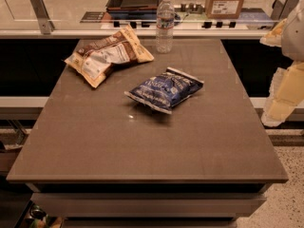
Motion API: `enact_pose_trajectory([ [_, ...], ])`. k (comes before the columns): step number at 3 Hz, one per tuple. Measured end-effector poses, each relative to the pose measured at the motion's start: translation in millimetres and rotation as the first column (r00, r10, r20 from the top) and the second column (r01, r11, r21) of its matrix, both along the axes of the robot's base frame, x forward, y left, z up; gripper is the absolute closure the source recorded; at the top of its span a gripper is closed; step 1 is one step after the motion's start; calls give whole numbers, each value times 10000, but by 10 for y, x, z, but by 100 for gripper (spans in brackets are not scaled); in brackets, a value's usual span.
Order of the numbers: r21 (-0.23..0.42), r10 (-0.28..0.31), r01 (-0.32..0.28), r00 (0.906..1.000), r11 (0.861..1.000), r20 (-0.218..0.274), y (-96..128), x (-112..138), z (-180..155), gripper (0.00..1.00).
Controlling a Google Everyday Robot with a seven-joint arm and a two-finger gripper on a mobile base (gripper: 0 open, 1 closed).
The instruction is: Pick water bottle
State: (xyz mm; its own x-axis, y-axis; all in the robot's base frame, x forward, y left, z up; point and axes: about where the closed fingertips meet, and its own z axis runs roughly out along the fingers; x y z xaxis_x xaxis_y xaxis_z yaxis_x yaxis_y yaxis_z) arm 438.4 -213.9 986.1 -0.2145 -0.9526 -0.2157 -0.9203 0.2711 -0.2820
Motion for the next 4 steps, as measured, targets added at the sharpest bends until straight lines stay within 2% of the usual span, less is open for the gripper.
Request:
enact_pose_trajectory([
  [1,0,0,0,10000,10000,2,0,0,1,0],
  [2,340,-116,99,9986,9994,516,-1,135,19,0],
  [3,1198,-465,302,9897,9923,1356,37,372,37,0],
  [4,2759,-1187,556,9689,9596,2173,150,699,61,0],
])
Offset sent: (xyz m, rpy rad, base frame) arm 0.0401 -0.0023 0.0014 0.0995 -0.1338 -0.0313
